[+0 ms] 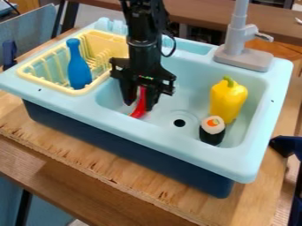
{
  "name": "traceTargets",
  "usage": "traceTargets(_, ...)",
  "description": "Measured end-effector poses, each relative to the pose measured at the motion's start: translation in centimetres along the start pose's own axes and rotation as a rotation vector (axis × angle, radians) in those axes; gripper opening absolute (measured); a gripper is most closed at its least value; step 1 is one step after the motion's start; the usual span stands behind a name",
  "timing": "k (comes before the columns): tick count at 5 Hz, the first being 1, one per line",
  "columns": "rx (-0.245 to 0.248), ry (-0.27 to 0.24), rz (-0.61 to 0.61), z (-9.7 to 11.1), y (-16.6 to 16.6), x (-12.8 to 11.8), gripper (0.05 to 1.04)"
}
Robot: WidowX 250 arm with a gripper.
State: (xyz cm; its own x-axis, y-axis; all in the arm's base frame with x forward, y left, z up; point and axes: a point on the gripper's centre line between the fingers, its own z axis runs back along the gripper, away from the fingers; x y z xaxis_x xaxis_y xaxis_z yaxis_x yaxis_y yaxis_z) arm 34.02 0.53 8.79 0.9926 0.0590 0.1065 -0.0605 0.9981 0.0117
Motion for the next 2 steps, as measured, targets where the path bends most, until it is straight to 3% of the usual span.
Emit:
traceTargets(1, 0.006, 0.006, -0.001, 0.05, -0.10, -0.03, 0.959)
traceTargets(2, 0.017, 0.004, -0.007, 0.13, -0.43, 0.00, 1.003)
